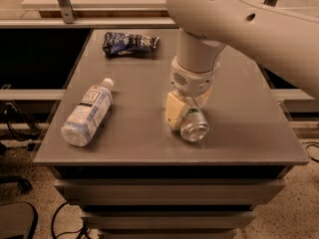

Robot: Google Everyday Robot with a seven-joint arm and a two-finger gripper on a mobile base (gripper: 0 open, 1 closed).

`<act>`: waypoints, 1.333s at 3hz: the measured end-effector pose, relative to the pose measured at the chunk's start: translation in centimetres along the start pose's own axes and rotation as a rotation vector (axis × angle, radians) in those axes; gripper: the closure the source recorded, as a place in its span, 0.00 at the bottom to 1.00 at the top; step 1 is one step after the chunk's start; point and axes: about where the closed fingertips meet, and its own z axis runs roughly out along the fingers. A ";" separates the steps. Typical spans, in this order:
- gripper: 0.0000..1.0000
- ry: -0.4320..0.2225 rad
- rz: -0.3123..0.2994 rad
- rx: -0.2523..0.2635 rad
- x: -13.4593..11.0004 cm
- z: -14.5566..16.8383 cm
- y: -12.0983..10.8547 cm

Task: Move 7up can near blue chip bag

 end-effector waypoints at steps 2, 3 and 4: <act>0.87 -0.007 -0.048 0.019 -0.4 -0.8 -0.2; 1.00 -0.057 -0.183 0.059 -1.8 -2.9 -0.4; 1.00 -0.060 -0.184 0.076 -2.1 -2.8 -0.4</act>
Offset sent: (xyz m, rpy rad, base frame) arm 0.0069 0.0013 0.0182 -0.0257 -0.0262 0.1048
